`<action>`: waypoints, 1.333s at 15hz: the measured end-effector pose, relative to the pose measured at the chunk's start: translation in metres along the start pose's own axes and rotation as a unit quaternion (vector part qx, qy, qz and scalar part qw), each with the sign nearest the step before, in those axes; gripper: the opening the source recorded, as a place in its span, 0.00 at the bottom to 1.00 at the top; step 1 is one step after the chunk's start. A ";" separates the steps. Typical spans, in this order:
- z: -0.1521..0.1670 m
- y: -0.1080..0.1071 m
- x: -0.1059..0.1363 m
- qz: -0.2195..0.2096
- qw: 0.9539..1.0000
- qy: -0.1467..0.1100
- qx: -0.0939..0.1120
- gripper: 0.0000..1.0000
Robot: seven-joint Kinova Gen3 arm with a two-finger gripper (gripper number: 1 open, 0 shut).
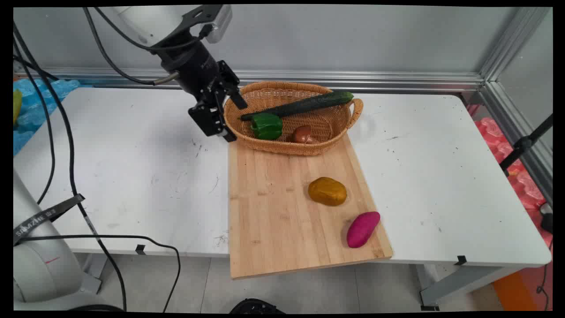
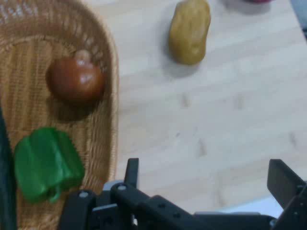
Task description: Pick up the potato from the cutting board
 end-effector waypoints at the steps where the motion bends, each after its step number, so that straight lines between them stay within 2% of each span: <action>1: 0.001 0.002 0.004 -0.002 1.000 0.004 -0.001 1.00; 5: 0.016 0.005 0.022 -0.012 1.000 0.019 -0.006 1.00; 10: 0.056 0.005 0.057 -0.007 0.999 0.030 -0.016 1.00; 15: 0.110 -0.001 0.081 -0.004 0.999 0.024 -0.025 1.00; 20: 0.169 -0.004 0.097 0.001 0.999 0.007 -0.036 1.00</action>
